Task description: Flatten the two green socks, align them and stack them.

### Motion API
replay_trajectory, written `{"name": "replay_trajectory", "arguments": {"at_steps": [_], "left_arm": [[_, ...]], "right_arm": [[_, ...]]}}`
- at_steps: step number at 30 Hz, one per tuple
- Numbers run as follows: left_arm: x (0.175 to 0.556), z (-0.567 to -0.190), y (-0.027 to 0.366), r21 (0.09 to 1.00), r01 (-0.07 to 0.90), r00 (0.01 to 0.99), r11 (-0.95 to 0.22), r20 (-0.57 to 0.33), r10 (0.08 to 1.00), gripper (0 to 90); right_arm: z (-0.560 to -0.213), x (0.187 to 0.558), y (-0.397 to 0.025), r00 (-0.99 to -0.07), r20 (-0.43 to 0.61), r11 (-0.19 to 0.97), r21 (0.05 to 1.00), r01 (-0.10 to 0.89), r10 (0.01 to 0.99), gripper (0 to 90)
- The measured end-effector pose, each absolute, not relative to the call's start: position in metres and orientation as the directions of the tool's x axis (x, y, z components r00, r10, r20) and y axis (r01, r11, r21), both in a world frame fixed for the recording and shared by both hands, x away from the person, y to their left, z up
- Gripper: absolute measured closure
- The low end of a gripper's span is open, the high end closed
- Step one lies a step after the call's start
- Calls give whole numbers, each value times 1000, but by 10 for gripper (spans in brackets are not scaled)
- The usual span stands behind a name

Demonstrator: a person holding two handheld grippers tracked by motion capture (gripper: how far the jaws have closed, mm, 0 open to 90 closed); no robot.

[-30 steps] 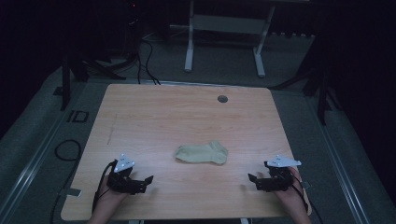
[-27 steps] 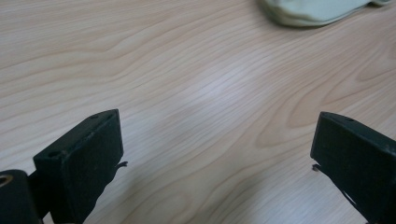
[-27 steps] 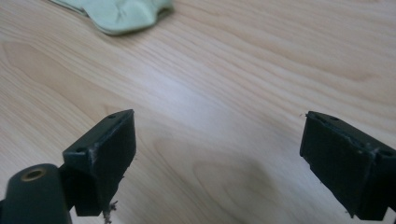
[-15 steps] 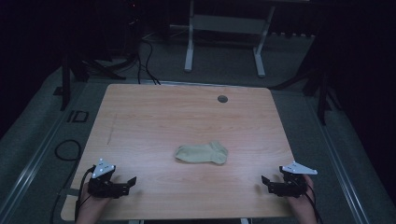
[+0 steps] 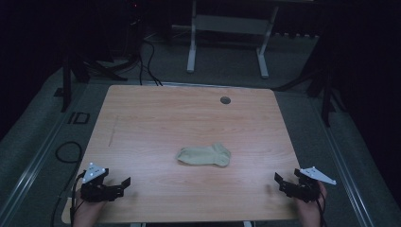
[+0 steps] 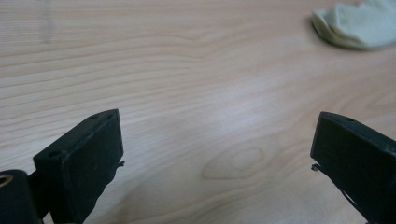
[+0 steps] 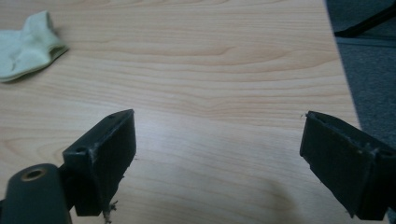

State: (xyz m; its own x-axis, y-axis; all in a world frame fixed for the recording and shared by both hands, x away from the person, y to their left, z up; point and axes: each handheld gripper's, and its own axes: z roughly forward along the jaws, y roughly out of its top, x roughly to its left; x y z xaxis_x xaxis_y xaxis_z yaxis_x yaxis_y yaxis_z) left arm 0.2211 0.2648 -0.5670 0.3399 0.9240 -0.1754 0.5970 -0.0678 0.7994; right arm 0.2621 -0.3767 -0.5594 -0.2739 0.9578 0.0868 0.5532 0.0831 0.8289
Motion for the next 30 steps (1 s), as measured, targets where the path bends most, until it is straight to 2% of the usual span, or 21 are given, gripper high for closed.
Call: {"name": "replay_trajectory", "arguments": {"at_steps": [4,7,10,11,17,22,24,30], "left_arm": [[219,-566,269,815,579,279,-28,-166,946,26],[218,-567,271,817,576,240,-24,-140,961,26],[216,-568,271,820,571,194,-21,-111,975,27],[213,-568,271,829,559,147,-9,-89,985,26],[206,-567,274,858,513,57,14,-50,997,26],[204,-567,275,865,501,35,27,-51,998,26],[204,-572,276,853,518,18,59,-80,997,26],[204,-572,275,854,518,25,44,-67,997,26]], "right_arm": [[-562,263,-377,-256,81,76,832,549,963,106],[-564,264,-375,-256,40,107,838,535,966,106],[-564,265,-377,-255,46,98,847,523,966,106],[-564,265,-378,-253,52,90,848,522,966,106],[-564,266,-380,-220,37,81,859,506,975,106],[-564,266,-381,-211,31,81,861,503,977,106],[-564,266,-382,-207,32,78,862,501,978,106],[-564,267,-382,-208,33,78,861,503,978,106]]}}
